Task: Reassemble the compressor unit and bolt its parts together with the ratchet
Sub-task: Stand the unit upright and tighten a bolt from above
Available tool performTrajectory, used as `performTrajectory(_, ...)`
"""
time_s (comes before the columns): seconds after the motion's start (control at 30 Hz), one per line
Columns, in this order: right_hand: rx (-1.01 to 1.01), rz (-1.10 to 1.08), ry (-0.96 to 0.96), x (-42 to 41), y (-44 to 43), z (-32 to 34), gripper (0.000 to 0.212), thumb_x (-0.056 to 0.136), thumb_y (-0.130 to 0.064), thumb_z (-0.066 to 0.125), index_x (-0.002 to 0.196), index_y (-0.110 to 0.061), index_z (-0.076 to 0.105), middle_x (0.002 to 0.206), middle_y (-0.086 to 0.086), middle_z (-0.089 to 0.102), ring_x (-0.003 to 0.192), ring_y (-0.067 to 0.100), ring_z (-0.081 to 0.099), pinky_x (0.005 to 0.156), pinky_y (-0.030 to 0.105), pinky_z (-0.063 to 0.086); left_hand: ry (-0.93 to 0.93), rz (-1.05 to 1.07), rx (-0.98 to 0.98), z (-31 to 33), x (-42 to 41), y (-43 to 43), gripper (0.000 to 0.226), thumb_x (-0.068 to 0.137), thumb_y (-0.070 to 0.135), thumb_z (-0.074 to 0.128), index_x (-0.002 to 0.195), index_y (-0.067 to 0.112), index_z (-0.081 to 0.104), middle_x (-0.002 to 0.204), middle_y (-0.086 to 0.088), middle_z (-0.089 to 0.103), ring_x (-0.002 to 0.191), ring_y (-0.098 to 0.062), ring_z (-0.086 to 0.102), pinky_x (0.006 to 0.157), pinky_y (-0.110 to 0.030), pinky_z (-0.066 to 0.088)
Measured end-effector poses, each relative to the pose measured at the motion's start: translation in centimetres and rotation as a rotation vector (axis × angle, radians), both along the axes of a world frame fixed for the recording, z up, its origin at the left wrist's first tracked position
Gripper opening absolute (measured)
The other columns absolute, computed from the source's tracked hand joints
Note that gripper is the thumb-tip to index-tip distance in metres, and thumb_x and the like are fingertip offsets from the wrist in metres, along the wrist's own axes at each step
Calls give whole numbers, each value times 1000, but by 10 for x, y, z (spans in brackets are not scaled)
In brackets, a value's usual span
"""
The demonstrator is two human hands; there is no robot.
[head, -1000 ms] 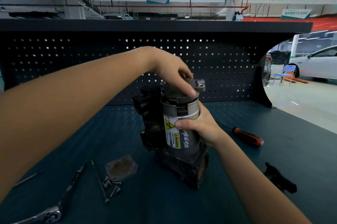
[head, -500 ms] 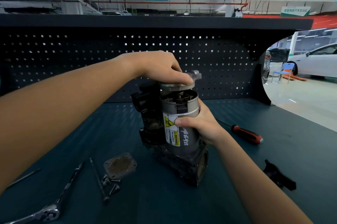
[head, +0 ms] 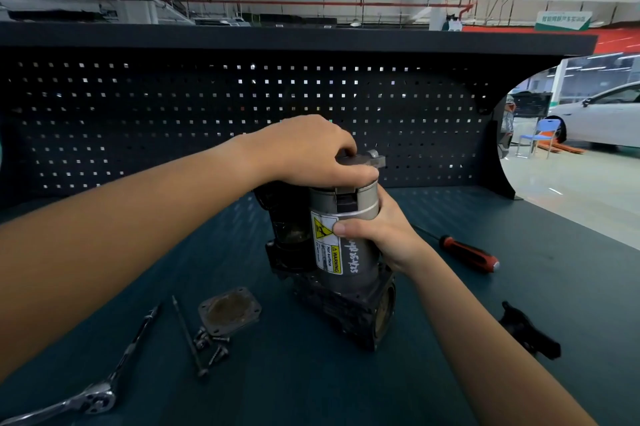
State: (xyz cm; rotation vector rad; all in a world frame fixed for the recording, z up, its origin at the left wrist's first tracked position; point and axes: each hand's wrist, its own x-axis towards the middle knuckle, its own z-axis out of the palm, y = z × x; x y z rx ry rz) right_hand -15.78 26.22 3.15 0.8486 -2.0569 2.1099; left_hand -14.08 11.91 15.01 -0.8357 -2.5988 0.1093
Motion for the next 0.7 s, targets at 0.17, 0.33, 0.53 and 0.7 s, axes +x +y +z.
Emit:
performTrajectory(0.17,-2,1,-3,1,0,0,76,37,-26,81,107,-16,54,91,-1,70,84,16,68,70,27,53,-127,-26,113,-4,0,-4,74,69,75,34,129,36,50,98,10,53,93,-9,48,76,-24,33)
performTrajectory(0.33,0,0,5,-1,1,-2,73,37,-27,81,105,-18,55,88,-5,71,83,13,68,69,25,53,-146,-39,150,-12,1,-1,62,86,69,23,132,35,48,81,7,51,88,-14,41,84,-29,32)
performTrajectory(0.53,-10,18,16,-2,1,-3,68,38,-26,81,101,-21,55,85,-7,72,80,10,69,67,21,53,-387,-87,314,-22,5,2,47,100,40,23,147,30,23,149,8,23,138,-9,16,114,-27,12)
performTrajectory(0.7,-23,10,37,-2,0,-1,75,41,-24,82,109,-22,52,92,-4,71,85,14,68,70,24,53,-411,-72,281,-18,1,4,48,101,35,22,148,24,22,153,10,24,138,-4,23,100,-11,14)
